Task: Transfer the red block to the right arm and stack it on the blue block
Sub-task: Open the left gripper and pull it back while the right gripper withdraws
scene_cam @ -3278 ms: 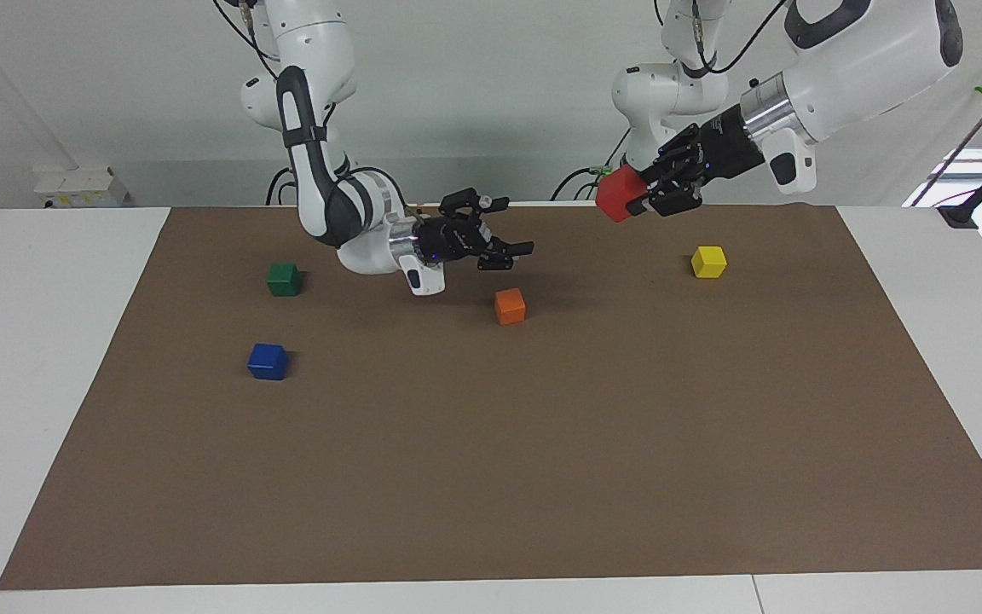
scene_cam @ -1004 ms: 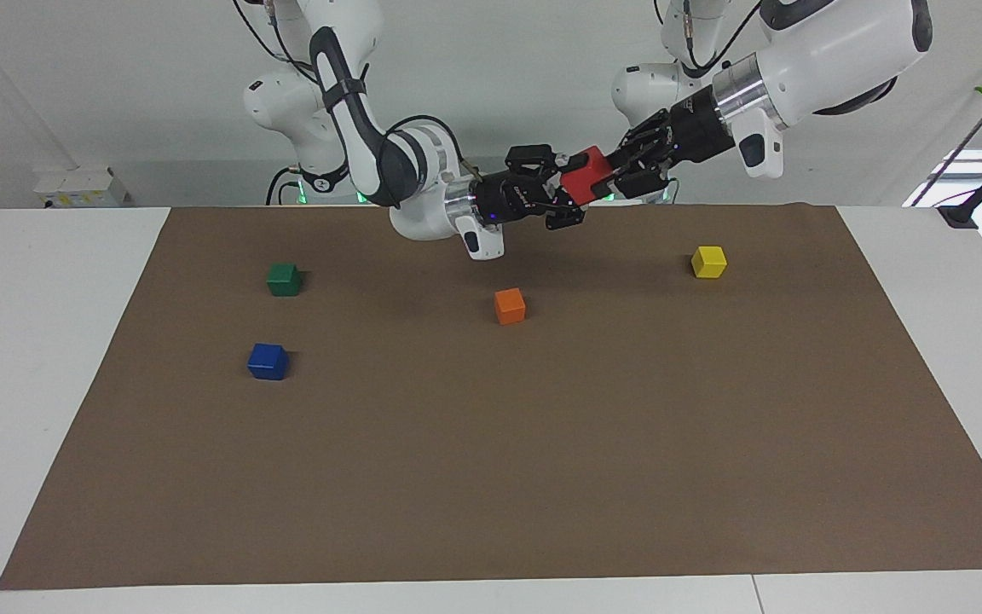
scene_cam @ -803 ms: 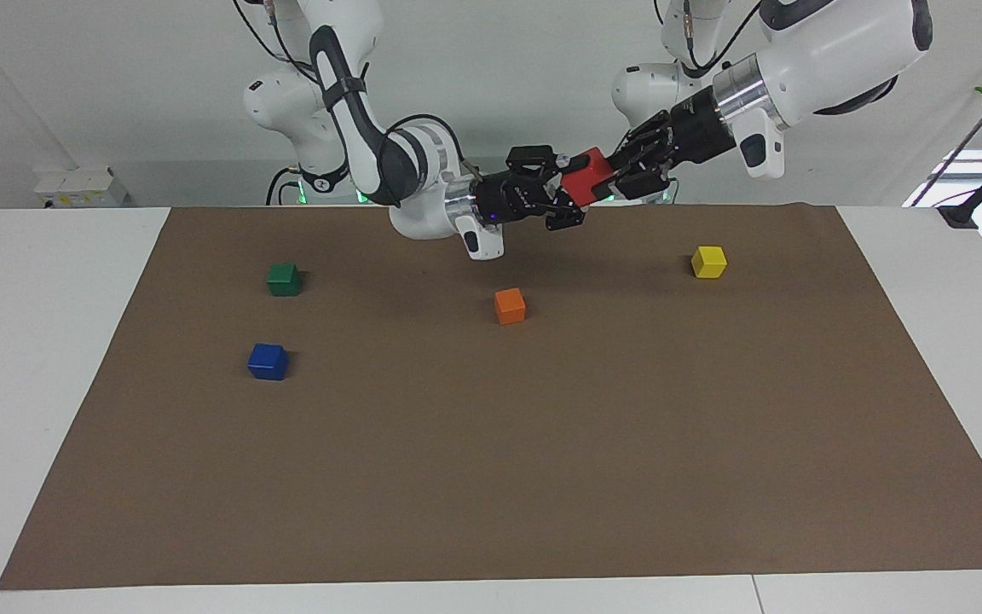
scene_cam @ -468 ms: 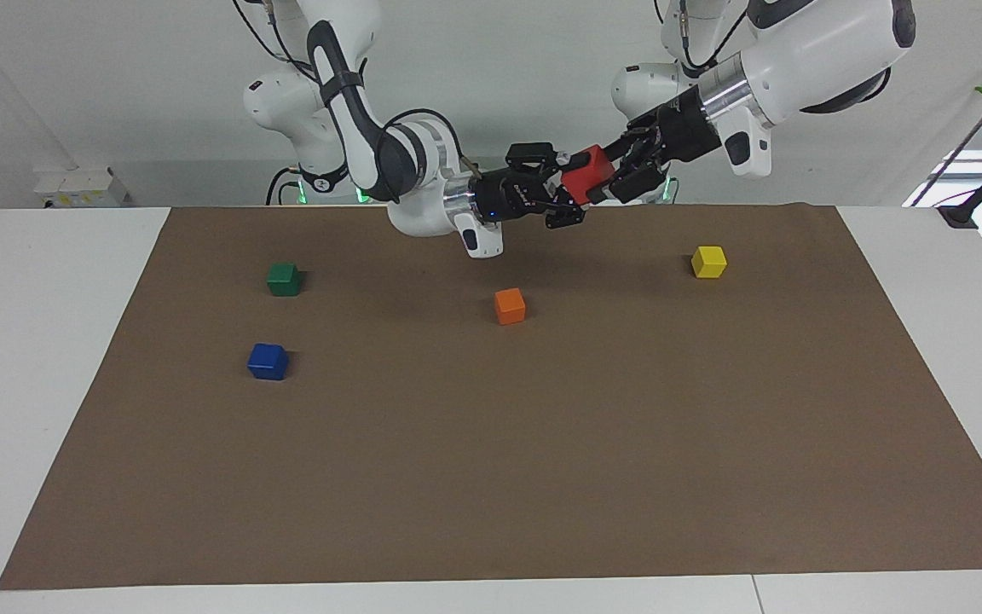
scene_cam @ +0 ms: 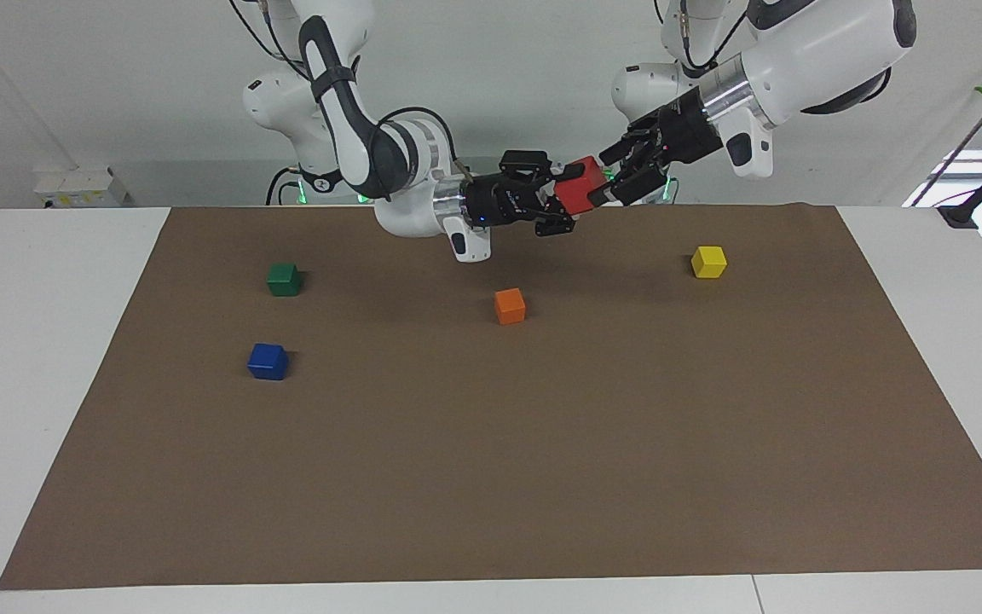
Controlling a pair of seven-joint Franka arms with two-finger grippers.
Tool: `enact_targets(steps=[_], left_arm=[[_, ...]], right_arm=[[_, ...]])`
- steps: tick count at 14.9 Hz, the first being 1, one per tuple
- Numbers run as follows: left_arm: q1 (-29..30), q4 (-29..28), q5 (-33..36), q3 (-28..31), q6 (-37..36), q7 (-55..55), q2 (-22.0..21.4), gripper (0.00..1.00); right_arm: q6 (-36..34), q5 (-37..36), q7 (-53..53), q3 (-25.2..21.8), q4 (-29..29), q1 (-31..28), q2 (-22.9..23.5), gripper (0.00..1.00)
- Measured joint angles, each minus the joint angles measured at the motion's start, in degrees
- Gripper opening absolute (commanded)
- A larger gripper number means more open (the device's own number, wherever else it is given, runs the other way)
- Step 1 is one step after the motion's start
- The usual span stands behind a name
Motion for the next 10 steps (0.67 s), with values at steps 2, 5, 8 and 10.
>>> enact_targets(steps=[2, 5, 8, 10], left_arm=[[-0.04, 0.00, 0.03, 0.04, 0.35, 0.00, 0.01, 1.00], [0.01, 0.00, 0.30, 0.21, -0.07, 0.00, -0.15, 1.00], [0.00, -0.12, 9.16, 0.13, 0.37, 1.71, -0.26, 1.00], [-0.01, -1.85, 17.58, 0.13, 2.27, 7.42, -0.71, 1.00]], right_arm=[[4.90, -2.33, 2.12, 0.19, -0.08, -1.31, -1.93, 0.00], [10.30, -7.11, 5.56, 0.09, -0.09, -4.69, -4.53, 0.00], [13.60, -13.17, 8.80, 0.08, -0.26, -5.83, -6.33, 0.00], [14.06, -13.88, 8.92, 0.16, -0.46, -5.83, -6.57, 0.00]])
